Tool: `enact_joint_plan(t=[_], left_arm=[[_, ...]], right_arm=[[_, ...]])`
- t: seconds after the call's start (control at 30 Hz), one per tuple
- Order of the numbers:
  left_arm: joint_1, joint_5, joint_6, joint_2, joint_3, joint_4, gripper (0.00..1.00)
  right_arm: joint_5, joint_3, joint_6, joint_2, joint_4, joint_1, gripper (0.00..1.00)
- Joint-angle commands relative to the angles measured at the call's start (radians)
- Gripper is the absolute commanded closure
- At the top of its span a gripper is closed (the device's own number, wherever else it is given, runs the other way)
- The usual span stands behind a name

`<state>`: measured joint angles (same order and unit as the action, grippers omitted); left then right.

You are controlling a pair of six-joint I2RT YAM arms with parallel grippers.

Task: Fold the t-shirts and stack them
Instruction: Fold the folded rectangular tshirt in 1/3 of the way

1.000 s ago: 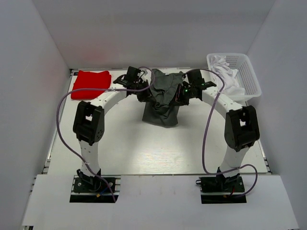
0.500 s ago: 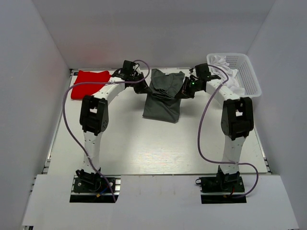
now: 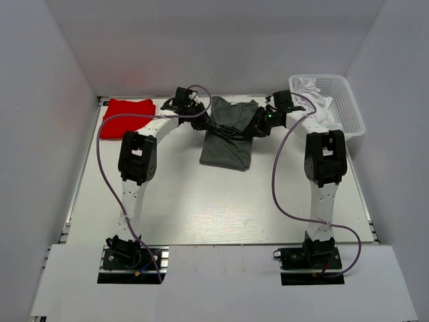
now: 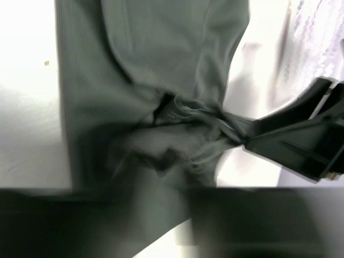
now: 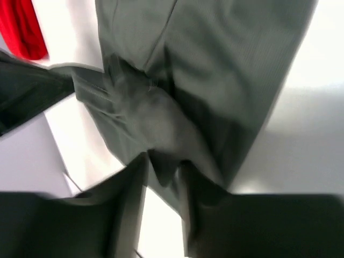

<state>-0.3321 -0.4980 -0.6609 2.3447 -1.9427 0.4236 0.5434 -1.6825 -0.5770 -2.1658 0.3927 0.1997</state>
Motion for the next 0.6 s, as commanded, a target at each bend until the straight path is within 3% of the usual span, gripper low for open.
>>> enact_joint_plan(t=[0.0,0.03,0.17,0.23,0.37,0.43,0.57], left_arm=[[0.013,0.031,-0.014,0.001,-0.109,-0.022,0.29],[0.022,0.05,-0.014,0.001,-0.131,-0.01,0.0],[0.048,0.107,0.019,-0.043,-0.185,0.053,0.0],[0.057,0.119,0.029,-0.09,-0.136,0.044,0.0],[0.057,0.083,0.073,-0.188,0.022,0.044,0.0],[0.057,0.082,0.086,-0.223,0.082,0.086,0.0],[0.047,0.082,0.115,-0.356,0.352,0.104,0.0]], right_arm=[[0.029,-0.103,0.023,-0.035,-0.046,-0.026,0.51],[0.027,-0.197,0.032,-0.069,-0.04,-0.032,0.1],[0.03,-0.347,0.104,-0.08,0.075,-0.062,0.1],[0.014,-0.291,0.149,-0.022,0.08,-0.057,0.1],[0.053,0.009,0.186,0.176,-0.001,-0.048,0.1],[0.067,0.064,0.238,0.21,-0.014,-0.028,0.1],[0.101,0.15,0.299,0.247,-0.047,0.044,0.1]])
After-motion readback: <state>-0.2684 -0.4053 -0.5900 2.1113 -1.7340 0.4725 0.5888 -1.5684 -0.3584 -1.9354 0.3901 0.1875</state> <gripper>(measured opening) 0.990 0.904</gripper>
